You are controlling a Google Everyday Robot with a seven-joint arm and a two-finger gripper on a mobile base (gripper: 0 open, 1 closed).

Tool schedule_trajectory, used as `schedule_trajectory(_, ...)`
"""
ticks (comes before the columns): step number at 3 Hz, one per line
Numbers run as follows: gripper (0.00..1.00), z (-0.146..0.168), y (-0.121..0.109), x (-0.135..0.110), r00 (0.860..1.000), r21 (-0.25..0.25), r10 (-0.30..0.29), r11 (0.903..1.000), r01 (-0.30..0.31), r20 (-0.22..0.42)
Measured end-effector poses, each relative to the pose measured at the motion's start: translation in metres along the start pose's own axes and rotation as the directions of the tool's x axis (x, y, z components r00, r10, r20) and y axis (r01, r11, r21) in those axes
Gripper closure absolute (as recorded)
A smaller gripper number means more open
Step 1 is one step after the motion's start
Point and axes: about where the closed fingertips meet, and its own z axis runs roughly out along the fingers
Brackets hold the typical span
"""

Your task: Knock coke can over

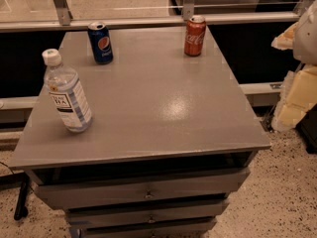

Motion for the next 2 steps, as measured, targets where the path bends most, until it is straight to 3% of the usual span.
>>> schedule_trajectory(1, 0.00, 0.000, 0.000, 0.000, 1.000, 0.000, 0.000, 1.0000, 0.000, 0.000)
schedule_trajectory(2, 0.00, 0.020, -0.015, 0.000, 0.997, 0.009, 0.039, 0.9992, -0.040, 0.071)
